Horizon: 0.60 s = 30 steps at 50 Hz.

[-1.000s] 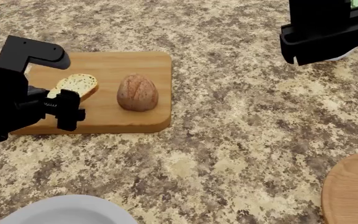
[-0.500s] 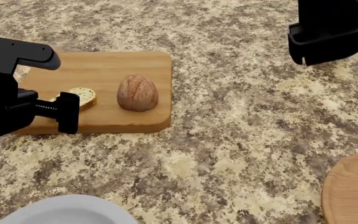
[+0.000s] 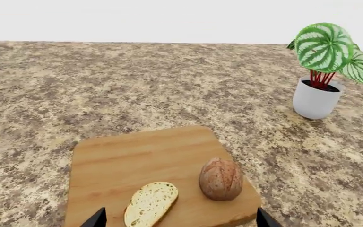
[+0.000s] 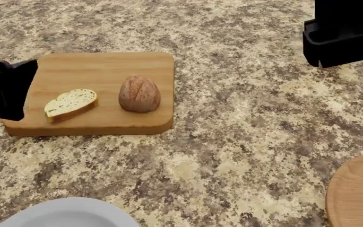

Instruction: Place all breads on the cutting board.

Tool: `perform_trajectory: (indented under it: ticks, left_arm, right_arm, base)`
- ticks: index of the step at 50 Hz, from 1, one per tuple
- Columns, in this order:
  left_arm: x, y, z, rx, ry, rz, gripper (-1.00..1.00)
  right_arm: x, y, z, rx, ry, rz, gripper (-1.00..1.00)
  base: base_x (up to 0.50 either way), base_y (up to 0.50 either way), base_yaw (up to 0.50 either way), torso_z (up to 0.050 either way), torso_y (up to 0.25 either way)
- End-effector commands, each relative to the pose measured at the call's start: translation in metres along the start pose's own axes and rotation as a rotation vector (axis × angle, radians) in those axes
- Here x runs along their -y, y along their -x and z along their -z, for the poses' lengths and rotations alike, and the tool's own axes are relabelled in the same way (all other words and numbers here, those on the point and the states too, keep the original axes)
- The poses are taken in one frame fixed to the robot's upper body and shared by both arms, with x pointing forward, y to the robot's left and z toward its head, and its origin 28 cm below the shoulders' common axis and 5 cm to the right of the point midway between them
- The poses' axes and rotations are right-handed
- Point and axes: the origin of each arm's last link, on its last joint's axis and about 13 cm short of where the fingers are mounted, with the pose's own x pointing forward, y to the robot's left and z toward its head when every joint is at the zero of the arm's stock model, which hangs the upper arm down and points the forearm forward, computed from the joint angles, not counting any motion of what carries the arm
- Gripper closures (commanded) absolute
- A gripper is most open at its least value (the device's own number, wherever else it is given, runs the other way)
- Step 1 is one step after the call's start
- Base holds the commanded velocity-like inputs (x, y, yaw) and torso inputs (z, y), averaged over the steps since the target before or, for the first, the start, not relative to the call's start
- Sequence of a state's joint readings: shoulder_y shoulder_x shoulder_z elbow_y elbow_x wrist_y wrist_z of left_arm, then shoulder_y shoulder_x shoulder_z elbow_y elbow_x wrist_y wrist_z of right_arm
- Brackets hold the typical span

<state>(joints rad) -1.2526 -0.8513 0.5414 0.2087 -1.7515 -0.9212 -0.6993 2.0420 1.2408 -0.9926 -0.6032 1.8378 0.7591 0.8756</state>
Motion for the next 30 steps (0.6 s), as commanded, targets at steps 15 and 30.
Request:
perform_trajectory:
  ticks: [15,30]
  left_arm:
    - [0.028,0.146,0.007,0.348,-0.093,-0.073,-1.00]
    - [0.027,0.165,0.013,0.536,-0.166,-0.150,-1.00]
  right_arm:
    - [-0.009,0.070,-0.020,0.046,0.044,0.067,-1.00]
    - [-0.025,0.114,0.001,0.154,0.087,0.174,-1.00]
  base:
    - [0.00,0.00,0.00,0.000,0.000]
    - [0.00,0.00,0.00,0.000,0.000]
